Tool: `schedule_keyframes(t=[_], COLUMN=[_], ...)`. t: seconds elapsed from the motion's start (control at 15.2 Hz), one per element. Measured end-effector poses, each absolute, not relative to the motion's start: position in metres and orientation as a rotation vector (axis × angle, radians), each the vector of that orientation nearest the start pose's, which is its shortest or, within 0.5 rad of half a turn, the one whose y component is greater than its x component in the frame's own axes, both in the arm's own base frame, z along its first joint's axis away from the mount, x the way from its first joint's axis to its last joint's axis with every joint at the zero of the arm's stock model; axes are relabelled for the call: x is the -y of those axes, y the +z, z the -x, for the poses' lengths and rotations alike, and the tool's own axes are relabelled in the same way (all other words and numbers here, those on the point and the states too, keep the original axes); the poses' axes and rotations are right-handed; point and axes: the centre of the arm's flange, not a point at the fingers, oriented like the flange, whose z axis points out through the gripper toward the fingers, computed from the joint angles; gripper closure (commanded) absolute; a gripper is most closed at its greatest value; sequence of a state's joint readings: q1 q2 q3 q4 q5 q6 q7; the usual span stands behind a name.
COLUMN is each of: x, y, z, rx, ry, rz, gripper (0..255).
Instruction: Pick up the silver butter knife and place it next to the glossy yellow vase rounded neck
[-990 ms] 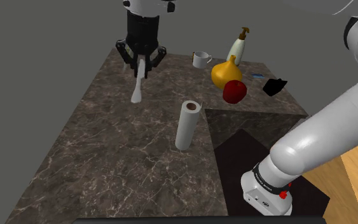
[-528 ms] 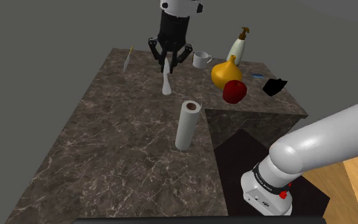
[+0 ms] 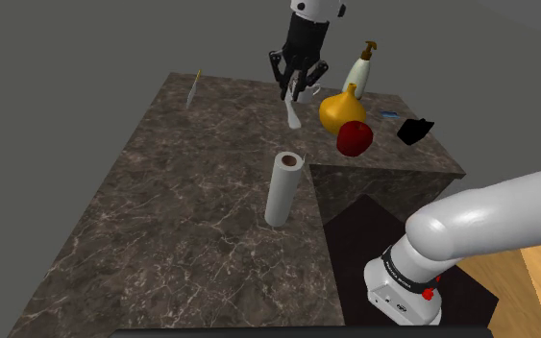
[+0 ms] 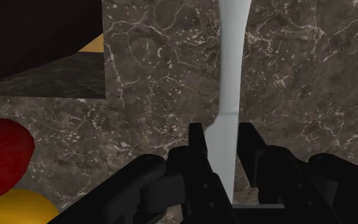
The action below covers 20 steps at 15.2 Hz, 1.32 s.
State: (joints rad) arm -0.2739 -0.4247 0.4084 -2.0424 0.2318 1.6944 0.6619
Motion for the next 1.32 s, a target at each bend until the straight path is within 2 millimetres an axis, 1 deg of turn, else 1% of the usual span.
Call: schedule_keyframes(t=[0.07, 0.2, 0.26, 0.33, 0.4, 0.46, 0.66, 0.79, 0.86, 0.99, 1.12, 1.25, 1.32], x=[-0.099, -0.071, -0.060, -0.044, -0.032, -0.016, 0.020, 0.044, 0.060, 0.089, 0.114, 0.142, 0.154], y=[0.600, 0.606, 0.602, 0.600, 0.603, 0.601, 0.602, 0.600, 0.603, 0.604, 0.605, 0.602, 0.606], z=[-0.428, -0.427, -0.427, -0.424, -0.423, -0.423, -0.416, -0.416, -0.417, -0.414, -0.407, -0.405, -0.402], rx=[-0.875, -0.876, -0.876, -0.877, -0.876, -0.877, -0.875, -0.875, -0.876, -0.876, -0.875, -0.875, -0.875], ry=[-0.029, -0.029, -0.028, -0.028, -0.029, -0.029, -0.028, -0.029, -0.028, -0.029, -0.028, -0.028, -0.028], rz=[2.935, 2.934, 2.935, 2.934, 2.935, 2.934, 2.934, 2.934, 2.934, 2.934, 2.934, 2.934, 2.934], gripper=[255, 255, 255, 255, 255, 255, 255, 255, 255, 255, 255, 255, 255])
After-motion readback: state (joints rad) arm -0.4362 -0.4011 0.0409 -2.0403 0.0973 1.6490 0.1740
